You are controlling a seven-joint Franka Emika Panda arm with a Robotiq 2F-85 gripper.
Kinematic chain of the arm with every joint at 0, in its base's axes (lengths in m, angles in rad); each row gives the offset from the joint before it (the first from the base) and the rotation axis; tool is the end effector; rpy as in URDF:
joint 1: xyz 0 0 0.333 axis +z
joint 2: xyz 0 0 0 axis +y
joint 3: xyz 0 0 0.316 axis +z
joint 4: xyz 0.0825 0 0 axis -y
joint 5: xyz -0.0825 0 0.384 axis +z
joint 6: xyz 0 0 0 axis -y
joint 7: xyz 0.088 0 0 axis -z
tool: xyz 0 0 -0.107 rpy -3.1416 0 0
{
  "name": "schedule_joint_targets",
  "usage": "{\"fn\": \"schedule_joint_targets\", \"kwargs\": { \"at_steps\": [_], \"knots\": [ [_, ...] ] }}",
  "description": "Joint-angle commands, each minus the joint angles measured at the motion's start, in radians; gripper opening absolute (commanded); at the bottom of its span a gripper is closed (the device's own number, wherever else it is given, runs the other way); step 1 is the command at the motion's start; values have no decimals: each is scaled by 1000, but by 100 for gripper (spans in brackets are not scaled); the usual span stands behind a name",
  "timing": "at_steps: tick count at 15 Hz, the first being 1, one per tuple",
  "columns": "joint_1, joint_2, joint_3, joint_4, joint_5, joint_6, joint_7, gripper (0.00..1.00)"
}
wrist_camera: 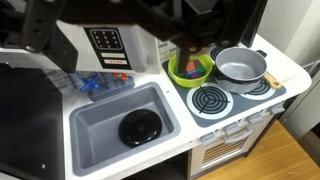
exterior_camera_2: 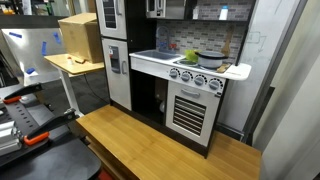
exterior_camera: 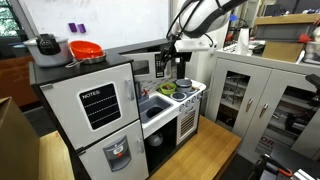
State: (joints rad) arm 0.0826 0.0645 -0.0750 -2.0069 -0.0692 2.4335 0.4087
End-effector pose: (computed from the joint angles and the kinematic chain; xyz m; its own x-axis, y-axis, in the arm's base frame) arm 0.5993 0.0051 0.4623 0.8731 -0.3398 0.3495 -0.3336 -0.9393 -0.0800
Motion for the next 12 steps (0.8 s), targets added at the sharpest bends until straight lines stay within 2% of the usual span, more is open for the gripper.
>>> {"fn": "schedule_joint_targets", "kwargs": {
  "at_steps": [1,4,7,12],
  "knots": [
    [-40,-33,18,35,24,-56,-44,100],
    [-54,-70,21,92,-5,-70,-25,100],
    [-57,-77,31,191,18,-131,-42,100],
    [-54,36,43,423,-7,-237,-13,100]
  ]
}}
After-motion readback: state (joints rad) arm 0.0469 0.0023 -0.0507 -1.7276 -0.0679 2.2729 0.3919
